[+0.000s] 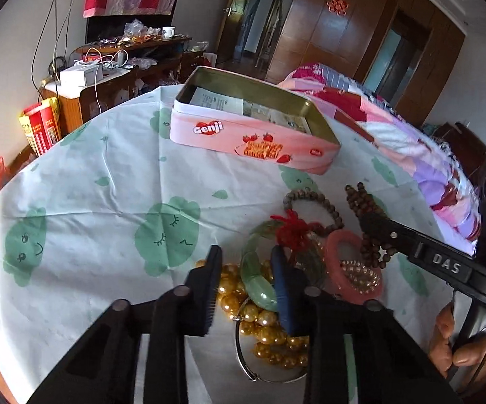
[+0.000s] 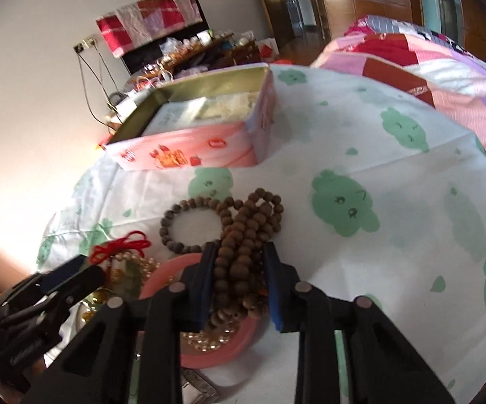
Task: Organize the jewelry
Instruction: 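Grasp the wooden prayer beads with the right tool while the left tool grasps the jade bangle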
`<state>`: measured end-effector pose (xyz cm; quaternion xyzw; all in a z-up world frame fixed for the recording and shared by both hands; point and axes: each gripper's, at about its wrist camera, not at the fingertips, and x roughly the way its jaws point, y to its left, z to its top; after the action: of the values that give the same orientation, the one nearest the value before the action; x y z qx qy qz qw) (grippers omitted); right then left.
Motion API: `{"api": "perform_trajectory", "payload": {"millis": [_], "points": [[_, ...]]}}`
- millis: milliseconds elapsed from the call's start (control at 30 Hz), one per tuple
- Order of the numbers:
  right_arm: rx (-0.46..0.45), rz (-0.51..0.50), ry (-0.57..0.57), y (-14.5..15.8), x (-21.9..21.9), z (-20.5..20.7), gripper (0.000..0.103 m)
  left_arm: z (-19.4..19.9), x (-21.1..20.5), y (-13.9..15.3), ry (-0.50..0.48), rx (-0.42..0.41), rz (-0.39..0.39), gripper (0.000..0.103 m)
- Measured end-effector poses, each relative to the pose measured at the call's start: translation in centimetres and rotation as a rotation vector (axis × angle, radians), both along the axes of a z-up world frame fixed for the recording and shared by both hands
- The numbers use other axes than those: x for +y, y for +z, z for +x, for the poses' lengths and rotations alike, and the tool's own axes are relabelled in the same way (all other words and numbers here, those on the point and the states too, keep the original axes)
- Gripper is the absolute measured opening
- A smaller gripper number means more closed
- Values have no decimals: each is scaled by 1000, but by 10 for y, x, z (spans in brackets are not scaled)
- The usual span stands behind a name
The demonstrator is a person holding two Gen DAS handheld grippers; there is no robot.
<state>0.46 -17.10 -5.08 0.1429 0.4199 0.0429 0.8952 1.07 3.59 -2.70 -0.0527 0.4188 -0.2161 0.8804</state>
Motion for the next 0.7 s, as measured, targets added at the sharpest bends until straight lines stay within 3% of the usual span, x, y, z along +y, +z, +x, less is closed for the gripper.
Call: {"api": "perform_trajectory", "payload": {"millis": [33,100,233,267,367,400,533,700], "points": [[-30,13,0,4,-2,-4,28,0,2,2,7,-15,0,17],[-93,28,-8,12,-4,-10,28,-2,4,11,28,-76,36,17],[-199,57,-8,28,-10,-21,28,-1,2,22,-49,-102,53,18],[-208,65,-5,30,-9,-19,28,-2,0,24,-66,-109,66,21],[-210,55,-12,28,-8,-17,28,0,-13,26,-107,-126,111,49],[-203,46,-16,25,-6,-15,28,0,-18,25,-118,-130,122,52],[-169,57,-14,11,-5,-13,28,3,-32,25,-128,-176,149,52],[-171,75,-11,10,-9,-17,28,13,-39,11,-151,-120,198,40]]}}
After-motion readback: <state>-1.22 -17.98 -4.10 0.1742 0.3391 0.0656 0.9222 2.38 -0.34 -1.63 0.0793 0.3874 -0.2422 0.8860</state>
